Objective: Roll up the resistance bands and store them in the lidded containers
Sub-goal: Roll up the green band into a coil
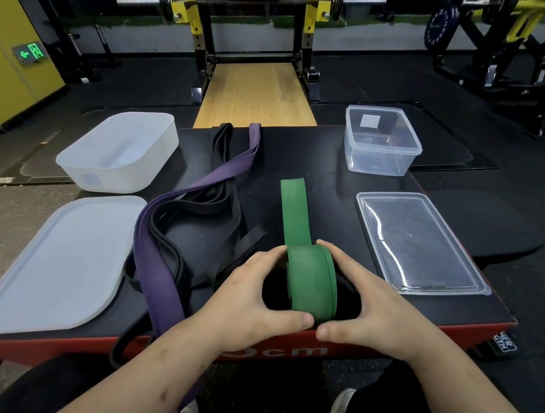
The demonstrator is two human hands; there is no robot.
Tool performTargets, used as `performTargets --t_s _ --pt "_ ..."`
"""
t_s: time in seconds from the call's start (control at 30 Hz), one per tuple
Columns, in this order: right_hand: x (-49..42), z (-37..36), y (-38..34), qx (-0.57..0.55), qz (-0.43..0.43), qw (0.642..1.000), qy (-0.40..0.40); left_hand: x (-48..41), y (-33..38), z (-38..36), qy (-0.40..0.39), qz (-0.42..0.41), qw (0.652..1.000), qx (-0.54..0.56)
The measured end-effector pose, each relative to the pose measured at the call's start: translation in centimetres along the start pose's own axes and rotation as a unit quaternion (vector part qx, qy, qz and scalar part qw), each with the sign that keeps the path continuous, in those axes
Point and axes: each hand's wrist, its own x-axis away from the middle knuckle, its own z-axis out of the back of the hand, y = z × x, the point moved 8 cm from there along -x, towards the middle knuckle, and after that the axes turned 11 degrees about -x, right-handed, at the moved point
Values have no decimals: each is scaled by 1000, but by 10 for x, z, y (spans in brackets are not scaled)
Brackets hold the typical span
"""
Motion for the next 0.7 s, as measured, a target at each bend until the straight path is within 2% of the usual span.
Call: performTargets --t_s 0.23,0.43,0.53,0.7 --pt "1 3 -5 -4 0 1000 19 7 3 -6 -45 -16 999 -15" --pt "0 2 -6 -2 11 1000 3 0 1 -1 -1 -7 1000 -18" --pt "1 1 -5 6 -3 1000 -12 1 0 -2 -9 -1 1000 -5" --pt "-1 4 -11 -3 15 1000 21 3 2 -4 -39 -23 999 -4"
